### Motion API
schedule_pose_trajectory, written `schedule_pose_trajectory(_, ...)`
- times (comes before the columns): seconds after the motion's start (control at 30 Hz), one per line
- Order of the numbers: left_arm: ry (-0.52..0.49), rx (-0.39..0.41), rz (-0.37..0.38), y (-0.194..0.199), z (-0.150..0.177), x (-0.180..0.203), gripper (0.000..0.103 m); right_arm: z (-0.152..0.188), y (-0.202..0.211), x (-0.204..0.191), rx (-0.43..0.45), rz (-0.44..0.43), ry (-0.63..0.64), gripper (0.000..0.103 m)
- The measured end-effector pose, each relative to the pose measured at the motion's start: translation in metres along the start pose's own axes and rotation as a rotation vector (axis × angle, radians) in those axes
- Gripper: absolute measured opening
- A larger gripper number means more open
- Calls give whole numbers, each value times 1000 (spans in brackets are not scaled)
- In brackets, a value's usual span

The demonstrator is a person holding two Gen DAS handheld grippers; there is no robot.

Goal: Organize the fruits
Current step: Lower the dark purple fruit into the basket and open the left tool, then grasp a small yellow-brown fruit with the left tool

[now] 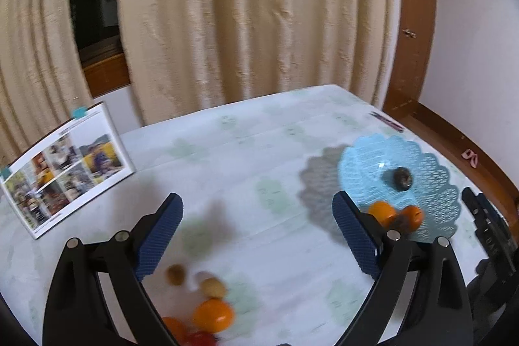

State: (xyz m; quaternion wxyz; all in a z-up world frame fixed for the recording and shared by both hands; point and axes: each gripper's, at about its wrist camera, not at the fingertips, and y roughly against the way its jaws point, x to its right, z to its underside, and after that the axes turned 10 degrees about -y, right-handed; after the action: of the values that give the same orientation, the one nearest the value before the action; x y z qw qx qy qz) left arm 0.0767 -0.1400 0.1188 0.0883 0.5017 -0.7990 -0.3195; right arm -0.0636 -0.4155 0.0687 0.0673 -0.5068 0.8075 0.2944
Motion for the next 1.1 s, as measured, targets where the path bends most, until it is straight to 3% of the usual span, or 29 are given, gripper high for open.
schedule_pose_trajectory(0.33, 96, -54, -81, 10, 41, -60, 93, 11, 4, -23, -44, -56, 41, 73)
schedule_pose_trajectory(0.57, 159, -141, -86, -14, 66, -82, 92, 24, 8, -50, -103, -124, 98, 73)
schedule_pose_trajectory(0.67, 175, -192, -67, -30, 77, -87, 79, 31, 10, -61, -123, -145, 132, 73)
schedule_pose_trajectory(1.0, 227, -310, 6, -71, 95, -93, 51, 49, 7, -89, -221, -206, 176, 73)
schedule_pose_trajectory(1.1, 223, -324, 13, -77, 98, -91, 48, 53, 5, -97, -238, -219, 195, 73)
